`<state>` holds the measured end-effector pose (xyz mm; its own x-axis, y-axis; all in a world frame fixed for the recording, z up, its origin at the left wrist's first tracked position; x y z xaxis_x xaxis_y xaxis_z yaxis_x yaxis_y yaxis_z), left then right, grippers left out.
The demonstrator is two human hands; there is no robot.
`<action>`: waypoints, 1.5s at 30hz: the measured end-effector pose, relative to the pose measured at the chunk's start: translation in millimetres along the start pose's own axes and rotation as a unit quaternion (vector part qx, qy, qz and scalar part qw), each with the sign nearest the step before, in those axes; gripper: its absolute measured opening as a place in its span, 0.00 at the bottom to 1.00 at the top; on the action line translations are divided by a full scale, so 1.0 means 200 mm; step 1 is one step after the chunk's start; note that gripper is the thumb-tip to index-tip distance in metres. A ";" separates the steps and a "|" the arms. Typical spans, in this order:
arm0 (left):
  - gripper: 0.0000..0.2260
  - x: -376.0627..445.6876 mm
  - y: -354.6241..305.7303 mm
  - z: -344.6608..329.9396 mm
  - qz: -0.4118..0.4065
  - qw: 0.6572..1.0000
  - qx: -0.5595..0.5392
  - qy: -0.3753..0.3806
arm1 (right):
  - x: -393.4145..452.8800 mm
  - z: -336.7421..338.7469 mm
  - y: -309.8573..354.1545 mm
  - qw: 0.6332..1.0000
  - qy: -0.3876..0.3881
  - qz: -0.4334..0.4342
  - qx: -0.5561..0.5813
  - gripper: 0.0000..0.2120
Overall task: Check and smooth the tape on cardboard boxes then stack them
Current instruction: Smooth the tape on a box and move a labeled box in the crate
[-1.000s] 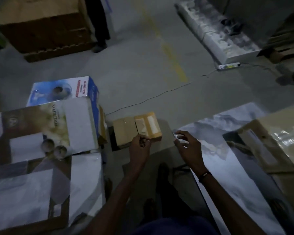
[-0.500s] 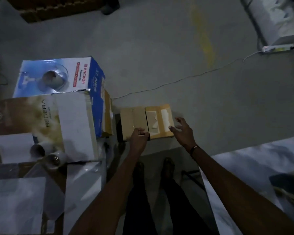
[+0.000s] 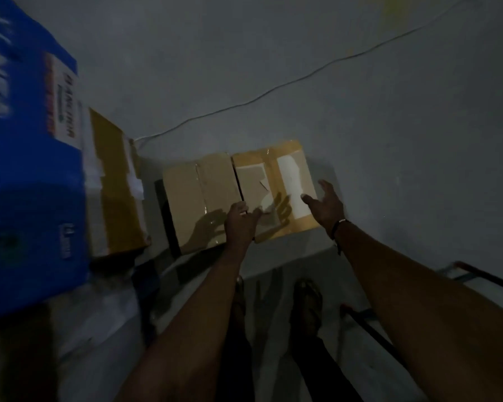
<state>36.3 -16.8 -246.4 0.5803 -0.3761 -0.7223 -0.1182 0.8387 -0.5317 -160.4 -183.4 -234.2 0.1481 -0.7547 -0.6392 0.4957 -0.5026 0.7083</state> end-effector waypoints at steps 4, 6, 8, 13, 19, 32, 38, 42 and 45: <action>0.28 0.27 0.11 -0.16 -0.012 0.999 0.036 0.006 | 0.29 -0.06 -0.21 1.000 -0.018 0.007 -0.006 0.39; 0.28 0.36 0.16 -0.19 -0.010 0.999 0.046 -0.020 | 0.40 -0.08 -0.30 1.000 -0.023 0.006 -0.003 0.41; 0.29 0.43 0.20 -0.22 -0.005 0.999 0.042 -0.033 | 0.49 -0.10 -0.37 1.000 -0.019 0.000 0.003 0.42; 0.31 0.51 0.27 -0.29 -0.001 0.998 0.042 -0.047 | 0.64 -0.16 -0.51 0.999 -0.002 -0.028 0.021 0.39; 0.32 0.56 0.25 -0.35 -0.012 0.995 0.073 -0.068 | 0.72 -0.20 -0.56 0.999 0.012 -0.029 0.030 0.31; 0.32 0.57 0.20 -0.38 -0.003 0.995 0.006 -0.098 | 0.79 -0.10 -0.61 0.998 0.039 -0.022 0.038 0.27; 0.29 0.50 0.08 -0.34 -0.029 0.997 -0.032 -0.059 | 0.69 -0.01 -0.53 0.998 0.018 -0.023 0.065 0.28; 0.28 0.36 -0.10 -0.20 -0.067 0.996 -0.046 -0.039 | 0.51 0.07 -0.31 0.997 -0.001 0.002 0.074 0.25; 0.25 0.20 -0.29 -0.04 -0.096 0.993 -0.063 -0.038 | 0.33 0.13 -0.05 0.996 -0.012 0.026 0.087 0.25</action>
<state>59.5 -83.6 -247.2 0.6598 -0.4901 -0.5697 -0.0959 0.6970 -0.7107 -178.4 -239.0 -275.3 0.1491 -0.7904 -0.5942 0.3317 -0.5261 0.7831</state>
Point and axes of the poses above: each hand's wrist, its own x-axis towards the middle knuckle, its own z-axis out of the back of the hand, y = z × x, the point moved 8 cm from there along x, towards the middle knuckle, and after that the axes turned 14 degrees about x, right-handed, at the moved point
